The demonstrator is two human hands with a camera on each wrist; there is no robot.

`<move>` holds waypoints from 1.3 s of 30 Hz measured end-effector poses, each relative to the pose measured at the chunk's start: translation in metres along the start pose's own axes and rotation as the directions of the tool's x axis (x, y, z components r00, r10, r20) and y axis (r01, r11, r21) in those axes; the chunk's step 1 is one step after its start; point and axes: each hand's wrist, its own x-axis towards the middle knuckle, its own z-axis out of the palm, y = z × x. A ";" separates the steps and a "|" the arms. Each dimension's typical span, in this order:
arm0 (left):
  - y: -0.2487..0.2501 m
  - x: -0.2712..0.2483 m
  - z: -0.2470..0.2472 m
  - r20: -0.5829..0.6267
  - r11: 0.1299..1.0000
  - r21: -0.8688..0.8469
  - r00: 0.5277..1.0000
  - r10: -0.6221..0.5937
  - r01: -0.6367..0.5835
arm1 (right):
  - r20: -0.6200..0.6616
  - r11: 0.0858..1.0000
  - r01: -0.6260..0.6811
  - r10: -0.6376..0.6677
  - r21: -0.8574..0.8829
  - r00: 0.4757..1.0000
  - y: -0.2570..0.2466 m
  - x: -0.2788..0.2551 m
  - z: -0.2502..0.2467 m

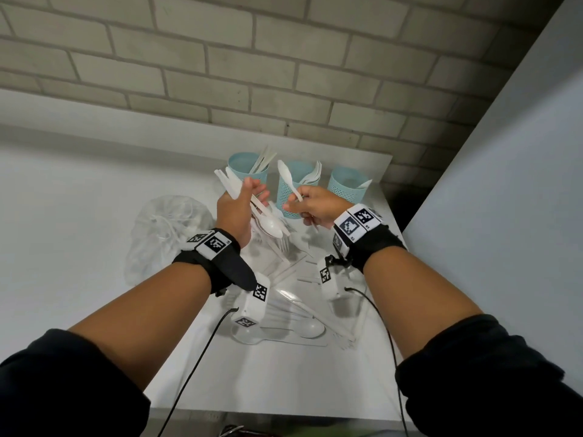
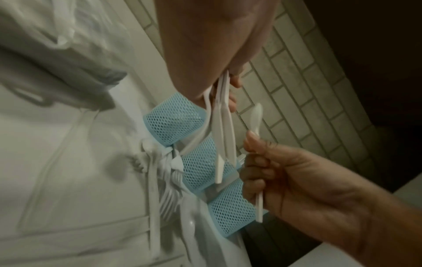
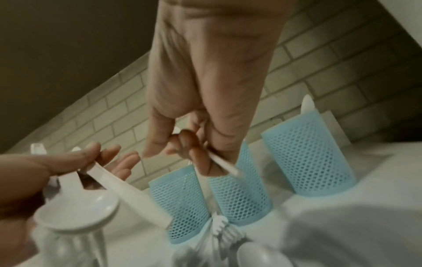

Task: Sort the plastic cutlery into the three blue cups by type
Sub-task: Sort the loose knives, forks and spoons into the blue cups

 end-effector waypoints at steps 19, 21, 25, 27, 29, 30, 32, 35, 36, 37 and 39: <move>-0.010 0.004 0.002 -0.099 0.994 -0.110 0.995 -0.015 0.005 | 0.162 0.884 -0.369 0.335 0.288 0.928 0.029 -0.009 0.036; -0.007 0.004 0.001 -0.119 0.994 -0.111 0.993 -0.026 0.013 | 0.103 0.898 -0.353 0.338 0.263 0.935 0.037 -0.008 0.027; -0.007 0.006 -0.001 -0.078 0.999 -0.017 0.996 -0.041 0.040 | -0.031 0.900 -0.275 0.303 0.338 0.953 0.041 -0.009 0.010; -0.008 0.004 0.001 -0.039 0.999 0.020 0.998 -0.048 0.049 | -0.120 0.887 -0.214 0.285 0.409 0.951 0.038 -0.007 0.004; -0.010 0.002 0.004 -0.005 0.997 0.052 0.998 -0.057 0.058 | -0.229 0.878 -0.139 0.268 0.458 0.936 0.032 -0.004 0.002; -0.011 0.001 0.006 0.014 0.995 0.069 0.997 -0.070 0.069 | -0.284 0.880 -0.098 0.254 0.466 0.925 0.029 -0.003 0.002; -0.012 0.000 0.008 0.072 0.990 0.092 0.991 -0.111 0.104 | -0.372 0.884 -0.004 0.201 0.467 0.906 0.021 -0.002 0.001; -0.014 -0.003 0.008 0.205 0.974 0.157 0.960 -0.191 0.161 | -0.439 0.888 0.103 0.119 0.448 0.891 0.016 0.000 -0.003; -0.015 -0.004 0.007 0.244 0.967 0.192 0.946 -0.213 0.168 | -0.448 0.888 0.122 0.102 0.444 0.888 0.017 0.001 -0.004; -0.015 -0.005 0.006 0.278 0.959 0.227 0.932 -0.231 0.169 | -0.454 0.889 0.132 0.091 0.438 0.887 0.018 0.002 -0.005; -0.016 -0.008 0.005 0.333 0.948 0.278 0.909 -0.249 0.158 | -0.459 0.894 0.140 0.080 0.426 0.885 0.020 0.003 -0.004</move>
